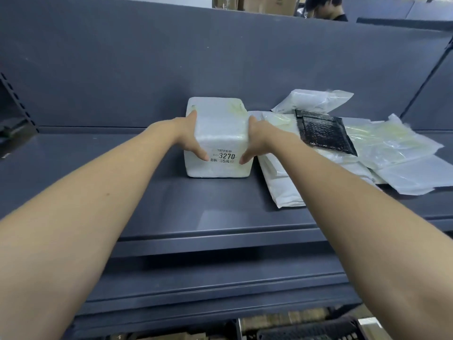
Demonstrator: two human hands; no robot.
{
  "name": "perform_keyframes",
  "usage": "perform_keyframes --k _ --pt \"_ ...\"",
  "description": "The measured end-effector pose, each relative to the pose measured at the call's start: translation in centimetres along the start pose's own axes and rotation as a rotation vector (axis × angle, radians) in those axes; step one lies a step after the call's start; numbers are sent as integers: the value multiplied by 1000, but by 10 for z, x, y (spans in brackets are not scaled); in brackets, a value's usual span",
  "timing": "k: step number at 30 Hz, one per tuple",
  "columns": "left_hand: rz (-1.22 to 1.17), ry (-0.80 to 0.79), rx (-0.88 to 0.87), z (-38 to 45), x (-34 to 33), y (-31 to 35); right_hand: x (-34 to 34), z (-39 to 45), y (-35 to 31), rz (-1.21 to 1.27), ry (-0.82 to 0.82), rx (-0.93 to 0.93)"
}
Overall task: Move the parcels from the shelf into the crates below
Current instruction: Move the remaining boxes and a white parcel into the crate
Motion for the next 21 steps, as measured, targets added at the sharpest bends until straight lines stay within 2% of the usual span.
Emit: perform_keyframes --k 6,15,18,21 --pt "-70 36 39 3 -13 13 -4 2 1 151 7 -7" --pt "-204 128 -45 -50 -32 12 -23 -50 -3 316 140 76" --pt "-282 239 -114 -90 -42 11 -33 -85 -11 441 235 178" --pt "-494 399 -179 -141 -63 3 -41 -135 -24 454 301 293"
Point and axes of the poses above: each hand's wrist, its own z-axis towards the middle knuckle, its own x-axis out of the back of the hand, y = z × x, the point moved 8 cm from there along z, towards the middle knuckle, and after that the axes turned 7 degrees about -y, right-handed, at the moved point
